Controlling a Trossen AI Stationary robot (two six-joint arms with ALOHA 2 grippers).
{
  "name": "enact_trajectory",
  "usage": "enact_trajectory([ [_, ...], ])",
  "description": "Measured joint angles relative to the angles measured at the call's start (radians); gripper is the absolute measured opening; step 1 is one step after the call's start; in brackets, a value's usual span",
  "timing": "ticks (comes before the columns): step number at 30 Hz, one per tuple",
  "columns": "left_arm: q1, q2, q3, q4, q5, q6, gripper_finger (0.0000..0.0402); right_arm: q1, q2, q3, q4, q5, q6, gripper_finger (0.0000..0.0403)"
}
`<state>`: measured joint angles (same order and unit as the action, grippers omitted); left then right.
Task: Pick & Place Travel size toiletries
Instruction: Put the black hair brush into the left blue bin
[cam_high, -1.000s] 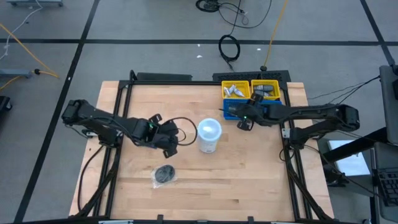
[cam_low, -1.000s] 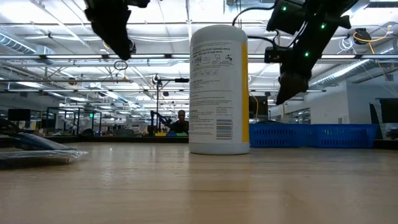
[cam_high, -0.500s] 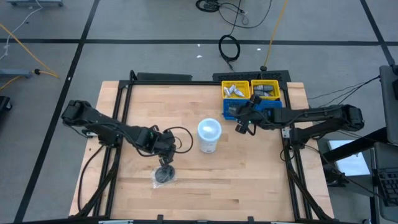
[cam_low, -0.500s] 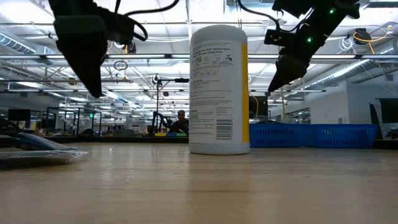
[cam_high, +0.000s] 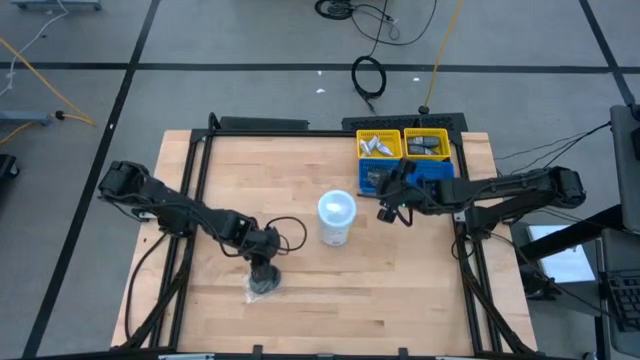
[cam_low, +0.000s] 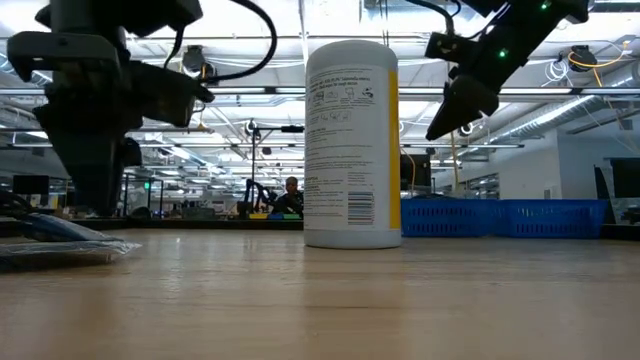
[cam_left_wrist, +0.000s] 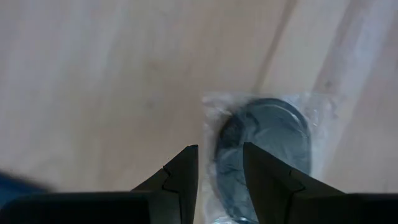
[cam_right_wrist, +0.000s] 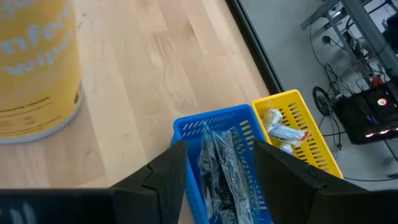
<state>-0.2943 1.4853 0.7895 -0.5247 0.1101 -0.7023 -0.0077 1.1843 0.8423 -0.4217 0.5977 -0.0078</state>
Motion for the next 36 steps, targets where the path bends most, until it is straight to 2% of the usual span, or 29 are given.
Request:
enact_trajectory([
  [6,0.0,0.0,-0.067,0.133,0.082,-0.017,0.0122,0.011,0.0,0.0,0.012,0.0,0.0,0.0176],
  [16,-0.013,0.001,-0.11,0.211,0.084,-0.042,0.0122,0.011,0.0,0.0,0.03,0.0,0.002,0.0172],
  [24,-0.041,0.08,-0.134,0.281,0.096,-0.092,0.0122,0.011,0.0,0.0,0.035,0.0,-0.001,0.0175],
  [31,-0.061,0.121,-0.134,0.329,0.091,-0.025,0.0122,0.011,0.0,0.0,0.044,0.0,-0.004,0.017],
  [34,-0.069,0.122,-0.135,0.326,0.074,-0.021,0.01,0.01,0.0,0.0,0.045,0.0,-0.004,0.017],
  [36,-0.072,0.122,-0.135,0.328,0.077,-0.016,0.006,0.011,0.0,0.0,0.045,0.0,-0.004,0.0169],
])
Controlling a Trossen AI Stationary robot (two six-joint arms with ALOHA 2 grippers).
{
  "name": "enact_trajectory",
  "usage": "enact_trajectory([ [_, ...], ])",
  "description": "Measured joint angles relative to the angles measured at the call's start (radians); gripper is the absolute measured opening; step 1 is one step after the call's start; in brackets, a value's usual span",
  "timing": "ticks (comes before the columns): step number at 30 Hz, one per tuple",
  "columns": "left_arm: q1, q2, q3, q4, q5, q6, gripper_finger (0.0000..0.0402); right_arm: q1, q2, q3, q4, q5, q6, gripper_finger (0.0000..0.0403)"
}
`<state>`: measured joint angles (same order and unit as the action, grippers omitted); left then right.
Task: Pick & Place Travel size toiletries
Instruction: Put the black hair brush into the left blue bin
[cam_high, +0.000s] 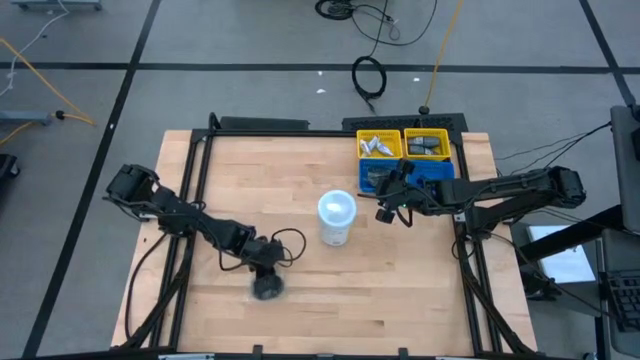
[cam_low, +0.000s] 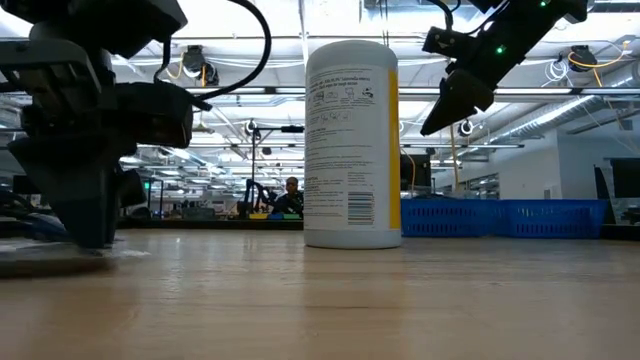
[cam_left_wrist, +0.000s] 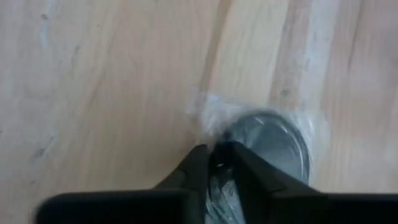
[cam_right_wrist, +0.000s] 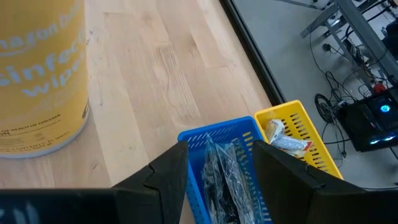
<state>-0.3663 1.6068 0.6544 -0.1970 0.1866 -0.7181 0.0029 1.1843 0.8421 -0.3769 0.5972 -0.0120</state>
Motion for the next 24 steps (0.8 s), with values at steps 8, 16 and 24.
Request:
enact_trajectory([
  [8,-0.004,0.003,0.013,-0.005,-0.05,0.002,0.0002,0.0,0.0,0.0,0.003,0.0,0.0,0.0167],
  [16,-0.002,0.006,0.075,-0.039,-0.114,0.057,0.0,0.0,0.0,0.0,0.006,0.0,0.0,0.0169],
  [24,-0.002,0.007,0.197,-0.207,-0.184,0.083,0.0,0.0,0.0,0.0,0.006,0.0,0.0,0.0167],
])
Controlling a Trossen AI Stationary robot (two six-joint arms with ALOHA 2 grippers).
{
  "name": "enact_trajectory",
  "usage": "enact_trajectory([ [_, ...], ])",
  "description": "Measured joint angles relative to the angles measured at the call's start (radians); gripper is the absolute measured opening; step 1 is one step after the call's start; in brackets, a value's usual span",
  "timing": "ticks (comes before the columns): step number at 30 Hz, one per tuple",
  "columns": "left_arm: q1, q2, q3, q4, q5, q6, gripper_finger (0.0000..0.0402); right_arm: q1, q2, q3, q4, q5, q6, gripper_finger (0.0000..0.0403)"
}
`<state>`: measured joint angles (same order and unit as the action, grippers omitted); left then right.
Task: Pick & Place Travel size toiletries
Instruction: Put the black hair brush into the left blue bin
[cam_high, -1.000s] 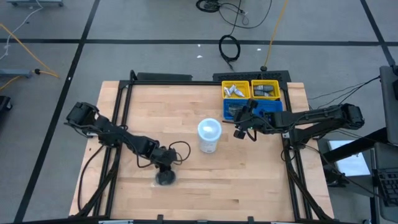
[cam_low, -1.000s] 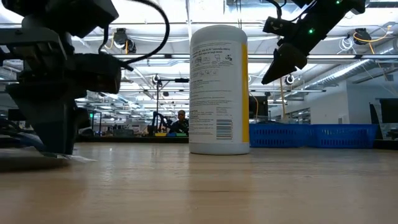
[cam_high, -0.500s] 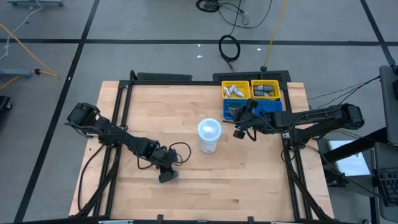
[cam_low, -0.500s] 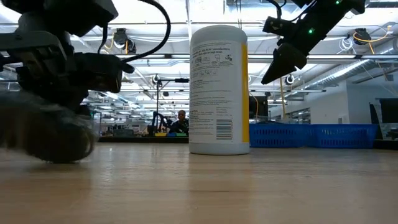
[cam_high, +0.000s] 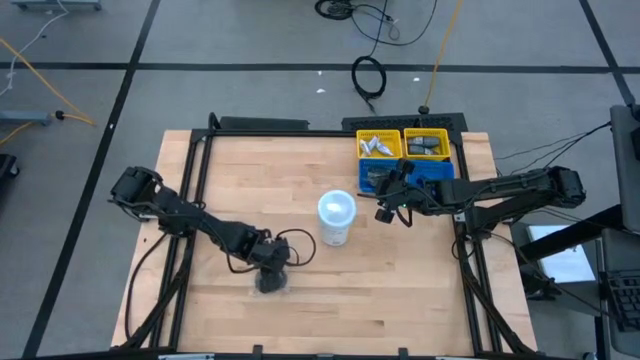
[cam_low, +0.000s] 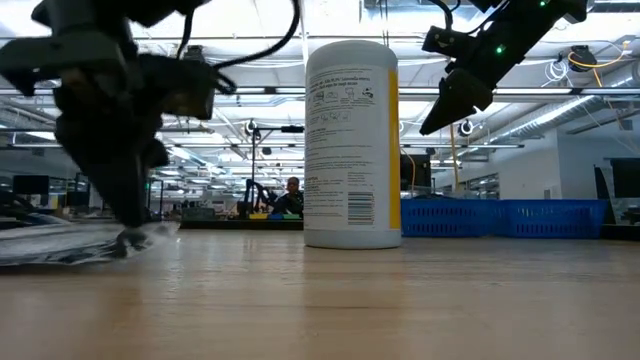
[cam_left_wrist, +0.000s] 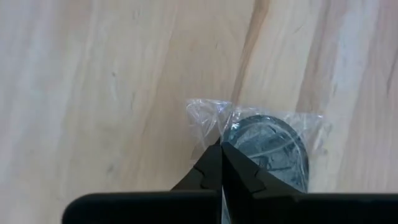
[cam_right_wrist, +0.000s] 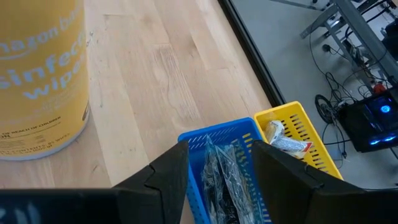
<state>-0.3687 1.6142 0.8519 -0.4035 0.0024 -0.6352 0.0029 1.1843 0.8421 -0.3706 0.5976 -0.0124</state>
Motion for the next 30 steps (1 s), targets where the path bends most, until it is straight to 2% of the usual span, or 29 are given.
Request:
enact_trajectory([
  [6,0.0,-0.002,0.113,-0.114,-0.045,0.068,0.0,0.0,0.0,0.0,0.0,0.0,0.0,0.0166],
  [16,-0.011,-0.003,0.367,-0.429,-0.223,0.138,0.0,0.0,0.0,0.0,0.0,0.0,0.0,0.0163],
  [19,-0.014,-0.005,0.382,-0.419,-0.171,0.135,0.0,0.0,0.0,0.0,0.0,0.0,0.0,0.0164],
  [23,-0.013,0.02,0.344,-0.409,-0.084,0.081,0.0013,0.0,0.0,0.0,0.0,0.0,0.0,0.0166],
  [26,-0.017,0.038,0.3,-0.414,-0.005,0.059,0.0037,0.0,0.0,0.0,0.002,0.0,0.0,0.0164],
  [30,-0.04,0.054,0.268,-0.408,0.047,0.019,0.0087,0.0,0.0,0.0,0.001,0.0,0.0,0.0163],
])
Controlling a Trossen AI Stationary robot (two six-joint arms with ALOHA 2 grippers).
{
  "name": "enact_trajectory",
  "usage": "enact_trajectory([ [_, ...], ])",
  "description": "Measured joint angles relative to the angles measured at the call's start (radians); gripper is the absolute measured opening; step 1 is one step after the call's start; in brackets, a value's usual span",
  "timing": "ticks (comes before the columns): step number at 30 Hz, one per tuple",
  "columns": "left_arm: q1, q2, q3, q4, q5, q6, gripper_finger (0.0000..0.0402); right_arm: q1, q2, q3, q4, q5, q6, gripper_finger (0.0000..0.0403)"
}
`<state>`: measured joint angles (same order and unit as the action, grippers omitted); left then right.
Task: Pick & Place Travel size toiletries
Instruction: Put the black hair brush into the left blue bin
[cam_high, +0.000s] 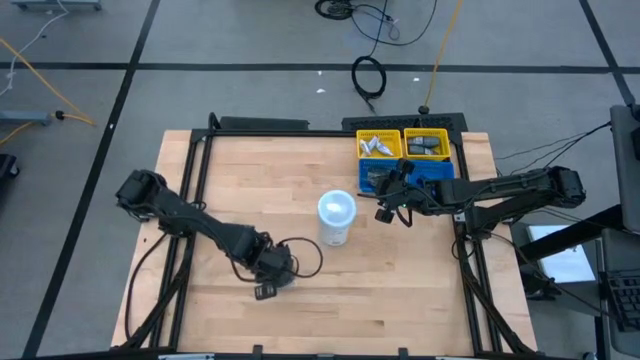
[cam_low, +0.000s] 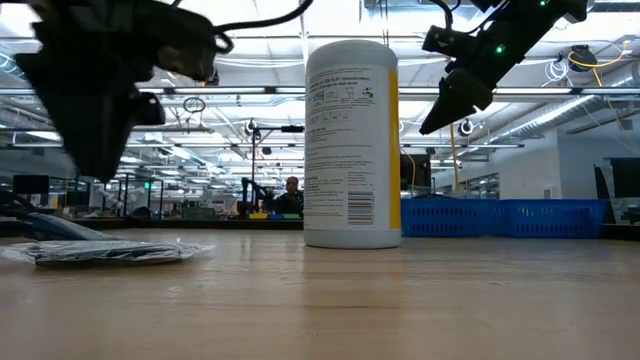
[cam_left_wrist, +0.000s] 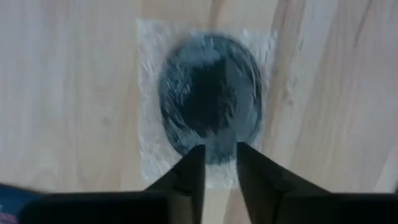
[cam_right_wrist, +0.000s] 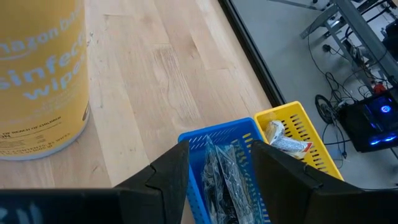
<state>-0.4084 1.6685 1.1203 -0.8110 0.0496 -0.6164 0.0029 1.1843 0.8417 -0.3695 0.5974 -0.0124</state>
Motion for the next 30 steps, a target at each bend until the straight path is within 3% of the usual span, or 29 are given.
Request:
enact_trajectory([
  [8,-0.021,0.002,-0.045,0.002,-0.014,-0.114,0.0194,0.0,0.0,0.0,0.004,0.0,0.0,0.0165],
  [14,-0.024,0.002,-0.123,0.03,-0.005,-0.156,0.0235,0.0,0.0,0.0,0.006,0.0,0.0,0.0163],
  [25,-0.031,-0.004,-0.252,0.264,0.006,-0.163,0.0225,0.0,0.0,0.0,0.006,0.0,0.0,0.0161],
  [30,-0.032,-0.004,-0.261,0.264,0.001,-0.179,0.0175,0.0,0.0,0.0,0.006,0.0,0.0,0.0161],
])
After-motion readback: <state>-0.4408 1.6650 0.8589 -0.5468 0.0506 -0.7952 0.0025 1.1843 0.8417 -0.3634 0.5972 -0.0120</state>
